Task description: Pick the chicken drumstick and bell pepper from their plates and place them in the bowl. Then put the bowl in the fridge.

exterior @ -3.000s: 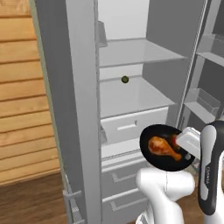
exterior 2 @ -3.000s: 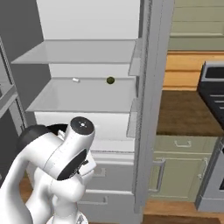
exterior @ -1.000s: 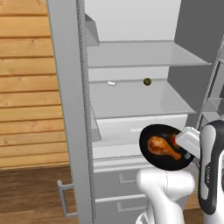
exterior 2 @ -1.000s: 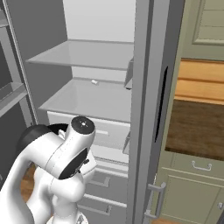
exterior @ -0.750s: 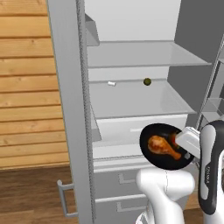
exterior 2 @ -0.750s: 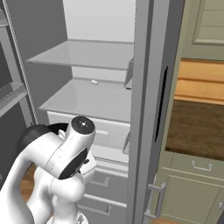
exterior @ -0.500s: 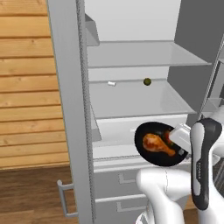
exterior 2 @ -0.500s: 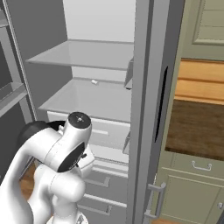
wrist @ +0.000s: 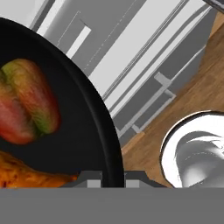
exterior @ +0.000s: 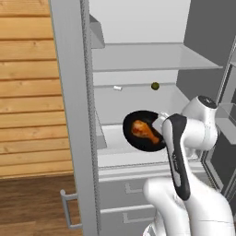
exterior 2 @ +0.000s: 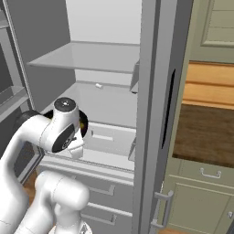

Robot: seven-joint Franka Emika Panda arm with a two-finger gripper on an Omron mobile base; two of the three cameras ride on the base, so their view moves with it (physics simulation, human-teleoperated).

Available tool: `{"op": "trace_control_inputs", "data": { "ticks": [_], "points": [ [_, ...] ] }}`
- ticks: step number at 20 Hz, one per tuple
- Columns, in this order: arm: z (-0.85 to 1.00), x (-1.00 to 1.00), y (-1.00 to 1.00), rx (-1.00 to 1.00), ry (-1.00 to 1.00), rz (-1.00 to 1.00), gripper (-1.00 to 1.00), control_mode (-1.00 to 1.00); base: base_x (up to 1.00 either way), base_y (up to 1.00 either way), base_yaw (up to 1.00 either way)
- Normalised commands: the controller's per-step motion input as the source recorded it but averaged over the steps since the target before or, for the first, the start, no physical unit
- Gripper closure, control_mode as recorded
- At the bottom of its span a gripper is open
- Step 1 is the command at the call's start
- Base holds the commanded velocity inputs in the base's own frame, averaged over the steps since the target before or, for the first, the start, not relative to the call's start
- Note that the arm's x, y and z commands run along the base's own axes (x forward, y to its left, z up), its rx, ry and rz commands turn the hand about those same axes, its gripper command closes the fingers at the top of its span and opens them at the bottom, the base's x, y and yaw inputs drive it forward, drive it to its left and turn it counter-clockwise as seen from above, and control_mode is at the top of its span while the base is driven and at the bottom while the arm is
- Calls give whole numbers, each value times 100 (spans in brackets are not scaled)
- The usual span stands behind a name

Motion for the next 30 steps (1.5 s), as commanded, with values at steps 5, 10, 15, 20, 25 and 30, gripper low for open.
{"op": "trace_control_inputs", "data": {
  "ticks": [5,10,15,20,25,30],
  "points": [
    [20,44,-26,0,12,-1,100,-100,0,0,0],
    [-11,64,-23,0,1,-2,100,-100,0,0,0],
    [0,90,-2,0,0,-4,100,-100,0,0,0],
    [-29,81,0,0,-5,-7,100,-100,0,0,0],
    [-32,69,0,0,-15,-7,100,-100,0,0,0],
    [-16,85,0,0,-10,-7,100,-100,0,0,0]
  ]
}}
